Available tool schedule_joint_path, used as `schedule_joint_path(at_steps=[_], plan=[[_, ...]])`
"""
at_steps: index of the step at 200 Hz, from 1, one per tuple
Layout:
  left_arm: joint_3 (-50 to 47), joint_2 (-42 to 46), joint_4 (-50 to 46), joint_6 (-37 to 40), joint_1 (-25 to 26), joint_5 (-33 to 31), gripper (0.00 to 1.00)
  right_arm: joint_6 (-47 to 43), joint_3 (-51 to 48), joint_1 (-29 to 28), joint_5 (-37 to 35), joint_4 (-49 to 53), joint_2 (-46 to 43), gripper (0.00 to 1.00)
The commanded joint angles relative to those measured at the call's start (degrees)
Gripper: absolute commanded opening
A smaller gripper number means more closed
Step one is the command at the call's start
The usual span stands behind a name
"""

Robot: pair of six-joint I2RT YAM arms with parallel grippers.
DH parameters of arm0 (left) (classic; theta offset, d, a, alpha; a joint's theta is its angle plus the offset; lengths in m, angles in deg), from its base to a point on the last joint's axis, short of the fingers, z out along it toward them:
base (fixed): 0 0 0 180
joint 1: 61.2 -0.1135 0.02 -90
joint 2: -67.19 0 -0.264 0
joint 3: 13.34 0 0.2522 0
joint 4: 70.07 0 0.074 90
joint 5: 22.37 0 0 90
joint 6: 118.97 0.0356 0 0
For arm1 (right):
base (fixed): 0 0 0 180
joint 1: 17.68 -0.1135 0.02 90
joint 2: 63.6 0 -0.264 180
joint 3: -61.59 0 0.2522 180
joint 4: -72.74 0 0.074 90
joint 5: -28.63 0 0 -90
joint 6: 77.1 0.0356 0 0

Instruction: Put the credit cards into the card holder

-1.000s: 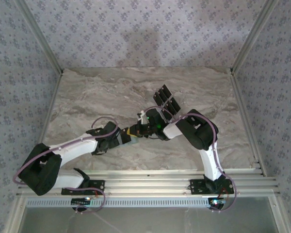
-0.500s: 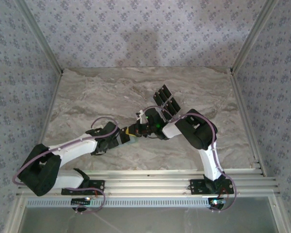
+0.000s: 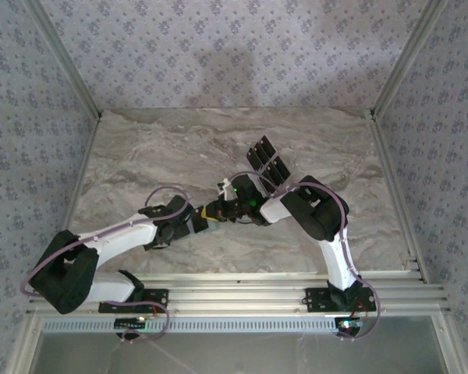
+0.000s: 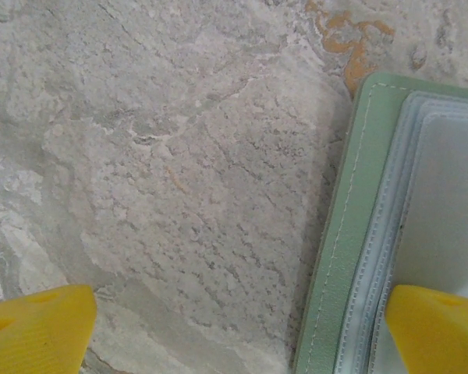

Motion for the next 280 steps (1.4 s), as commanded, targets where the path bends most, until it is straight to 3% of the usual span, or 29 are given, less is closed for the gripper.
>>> schedule_joint_path(at_steps=[1,142,280], plan=[[-1.6,-2.4,-5.3,0.4,-0.5,1.0,0.97,0.9,-0.1,-0.4,0.9,1.8,1.8,0.0],[-2.7,-1.3,-4.9,0.3,-0.5,1.7,0.97,2.5,2.9,-0.1,1.2,2.0,2.4,0.0],[9.0,-6.0,-1.7,11.0,-1.4,2.9,0.98,2.5,-11.7,5.0,-12.5,8.9,-6.5,0.0]])
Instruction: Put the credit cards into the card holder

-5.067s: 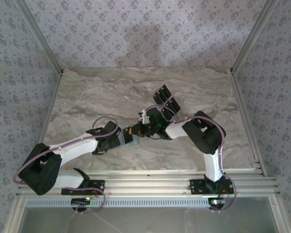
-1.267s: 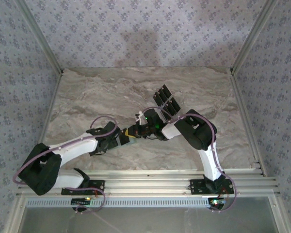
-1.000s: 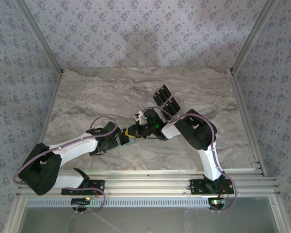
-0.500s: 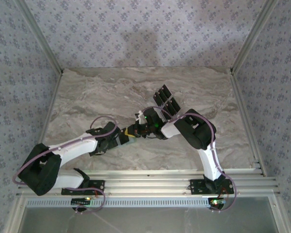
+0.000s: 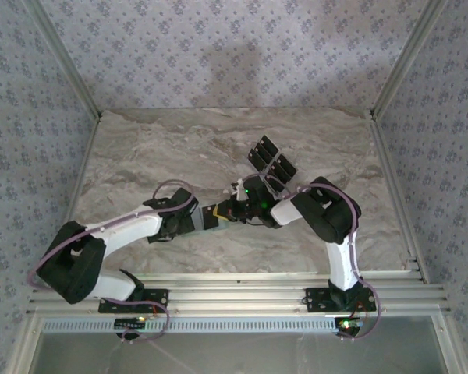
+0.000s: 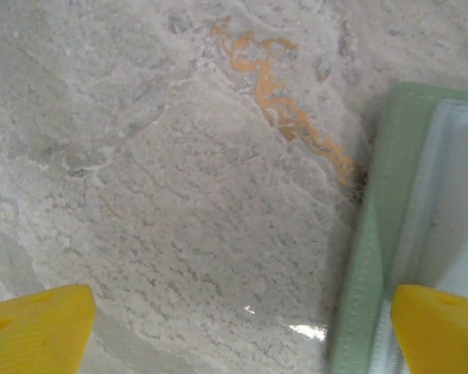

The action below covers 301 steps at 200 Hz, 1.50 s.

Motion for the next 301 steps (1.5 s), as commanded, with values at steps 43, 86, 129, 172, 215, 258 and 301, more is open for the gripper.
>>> schedule_joint_path(at_steps=[43,86,129,172,215,258,301], plan=[[7.7,-1.4,-1.3,9.2,-1.5,1.8,0.98,-0.8,-3.3,1.2,-6.9,10.2,-2.6,0.0],[7.7,-0.8,1.0,9.4,-1.1,5.5,0.98,-0.4,-2.9,0.6,-6.9,9.5,-2.0,0.0],[5.8,-2.3,2.0,8.0,0.6,5.0,0.98,-0.2,-3.0,0.3,-7.1,9.4,-1.8,0.0],[3.3,-3.0,1.9,6.8,0.7,1.2,0.98,-0.2,-3.2,0.4,-7.1,9.2,-1.7,0.0],[2.8,-5.2,2.0,7.5,0.5,-0.6,0.98,-0.1,-3.3,0.4,-7.1,9.0,-1.6,0.0],[2.4,-5.1,1.5,6.8,0.4,-1.0,0.98,0.0,-3.4,0.3,-6.8,8.7,-1.7,0.0],[3.6,-0.6,0.4,6.0,0.4,-0.6,0.98,0.0,-3.4,0.4,-6.7,8.7,-1.6,0.0]])
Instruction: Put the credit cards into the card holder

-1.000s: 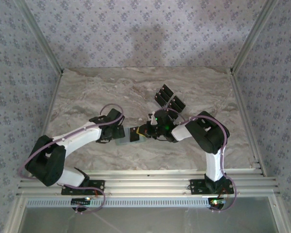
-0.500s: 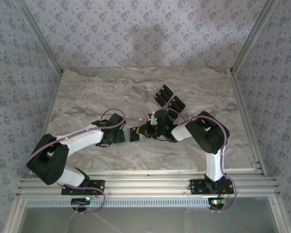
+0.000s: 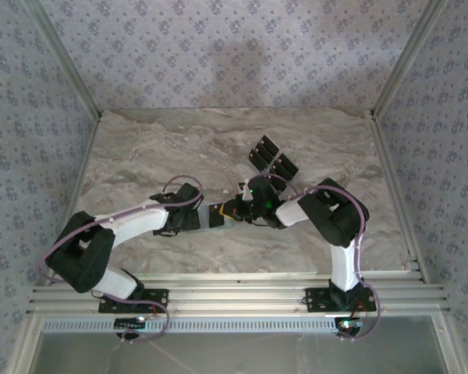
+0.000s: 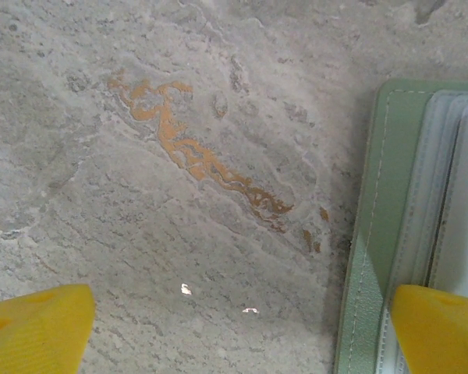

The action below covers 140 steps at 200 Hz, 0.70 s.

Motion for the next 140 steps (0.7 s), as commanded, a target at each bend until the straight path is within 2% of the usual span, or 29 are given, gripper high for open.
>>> schedule_joint_path(at_steps=[1,22,80,140], plan=[[0.4,3.5,-1.9,-1.3,-0.1,-1.5,0.98,-0.1,-1.2,-0.3,-3.2,5.8,1.4,0.0],[1.3,4.1,-1.2,-1.2,-0.1,-0.8,0.98,-0.1,-1.3,-0.4,-3.2,6.0,1.3,0.0],[2.1,-1.1,1.6,-0.5,0.5,0.4,0.98,-0.1,-1.1,-0.4,-3.1,6.2,1.3,0.0],[0.6,-1.3,1.4,0.0,0.5,-0.2,0.98,-0.2,-1.0,-0.5,-3.0,6.3,1.4,0.0]])
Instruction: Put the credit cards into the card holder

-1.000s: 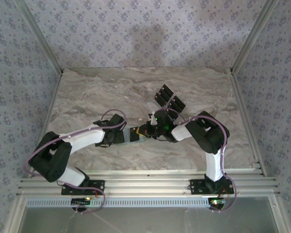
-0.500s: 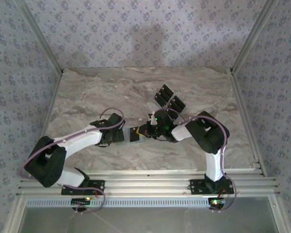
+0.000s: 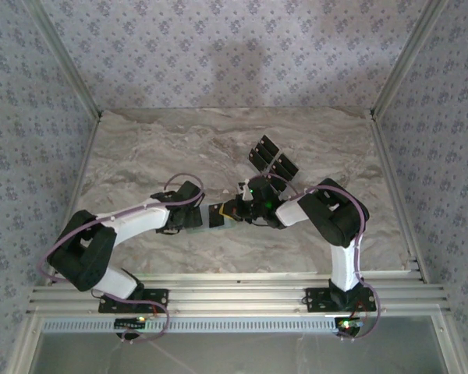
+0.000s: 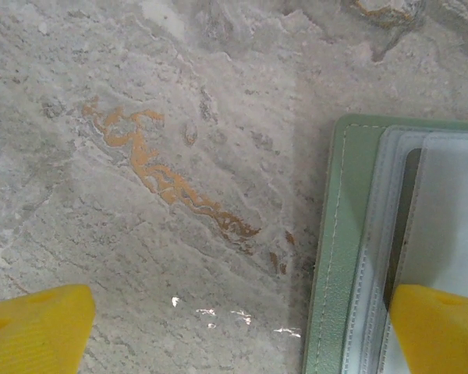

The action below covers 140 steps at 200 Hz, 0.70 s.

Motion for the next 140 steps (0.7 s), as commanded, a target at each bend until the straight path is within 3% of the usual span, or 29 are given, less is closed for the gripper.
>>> schedule_joint_path(at_steps=[1,140], plan=[[-0.2,-0.1,-1.1,0.4,0.3,-0.7,0.98,-0.2,-1.1,-0.4,-3.0,6.3,1.4,0.0],[-2.5,0.6,-4.8,-2.6,0.2,-2.9,0.98,-0.4,-1.1,0.5,-1.1,4.8,0.6,0.0]])
